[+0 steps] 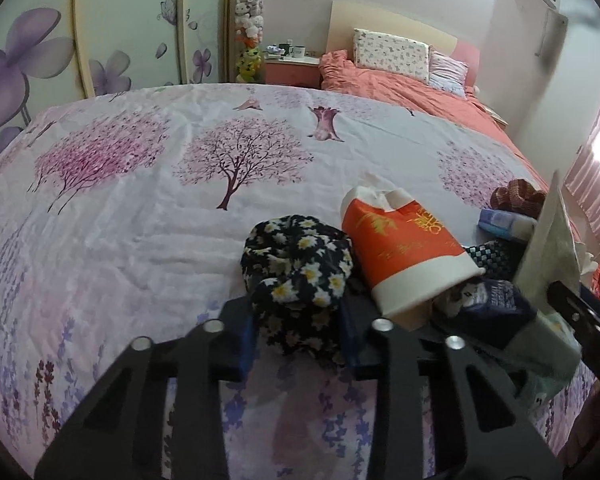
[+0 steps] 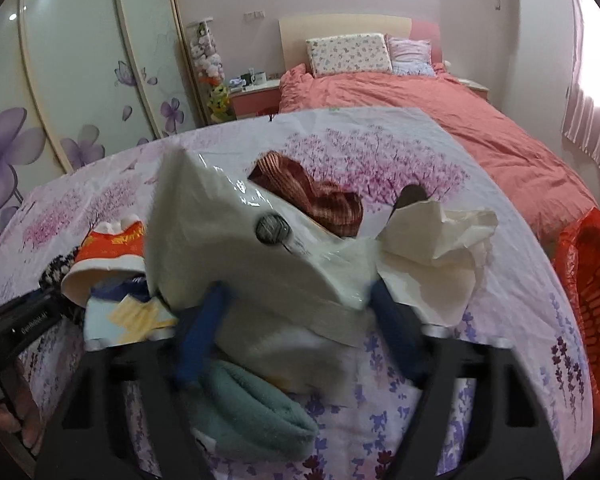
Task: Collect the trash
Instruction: 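Grasp the black floral cloth with the left tool while the right tool grasps the white plastic bag, then carry both items over the red basket and open both tools to drop them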
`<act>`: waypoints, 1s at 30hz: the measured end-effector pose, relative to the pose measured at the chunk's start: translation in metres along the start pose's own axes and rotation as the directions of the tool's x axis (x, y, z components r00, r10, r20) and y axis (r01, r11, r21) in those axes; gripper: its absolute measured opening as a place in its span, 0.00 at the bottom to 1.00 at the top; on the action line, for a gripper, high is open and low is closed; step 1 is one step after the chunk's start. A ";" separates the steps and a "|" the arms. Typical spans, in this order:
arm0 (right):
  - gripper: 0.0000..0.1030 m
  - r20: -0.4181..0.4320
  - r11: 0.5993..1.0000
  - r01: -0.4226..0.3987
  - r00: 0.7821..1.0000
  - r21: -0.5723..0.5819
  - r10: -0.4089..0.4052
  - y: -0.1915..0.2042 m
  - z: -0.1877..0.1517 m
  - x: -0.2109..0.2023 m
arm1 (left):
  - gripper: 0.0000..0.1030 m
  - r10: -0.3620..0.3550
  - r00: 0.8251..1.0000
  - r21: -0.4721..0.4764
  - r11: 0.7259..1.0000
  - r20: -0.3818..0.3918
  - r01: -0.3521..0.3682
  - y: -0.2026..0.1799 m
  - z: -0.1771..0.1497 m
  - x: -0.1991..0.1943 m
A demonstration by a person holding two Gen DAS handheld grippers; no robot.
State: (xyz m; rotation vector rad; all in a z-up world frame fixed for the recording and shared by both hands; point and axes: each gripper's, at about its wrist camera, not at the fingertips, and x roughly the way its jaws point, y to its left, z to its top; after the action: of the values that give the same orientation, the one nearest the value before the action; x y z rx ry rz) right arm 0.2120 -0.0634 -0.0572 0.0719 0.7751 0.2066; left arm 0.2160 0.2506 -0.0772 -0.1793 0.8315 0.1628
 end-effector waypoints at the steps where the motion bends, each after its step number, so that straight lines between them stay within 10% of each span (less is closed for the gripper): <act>1: 0.49 -0.009 1.000 -0.004 1.000 0.003 0.004 -0.001 -0.001 0.001 | 0.27 0.001 1.000 0.004 1.000 0.002 -0.001 0.000 0.000 -0.001; 13: 0.18 0.001 0.995 -0.060 0.998 0.079 0.060 -0.013 -0.003 -0.008 | 0.15 0.007 0.999 0.000 1.000 0.031 -0.007 0.008 0.002 -0.011; 30: 0.13 0.156 0.988 -0.106 0.984 0.112 0.088 -0.024 0.020 -0.065 | 0.14 -0.031 0.986 0.019 0.999 0.161 0.029 0.001 0.018 -0.072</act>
State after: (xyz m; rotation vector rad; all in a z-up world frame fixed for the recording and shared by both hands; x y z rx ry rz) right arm 0.1845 -0.1001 -0.0023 0.2367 0.6335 0.2448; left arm 0.1808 0.2502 -0.0114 -0.1604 0.6684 0.1398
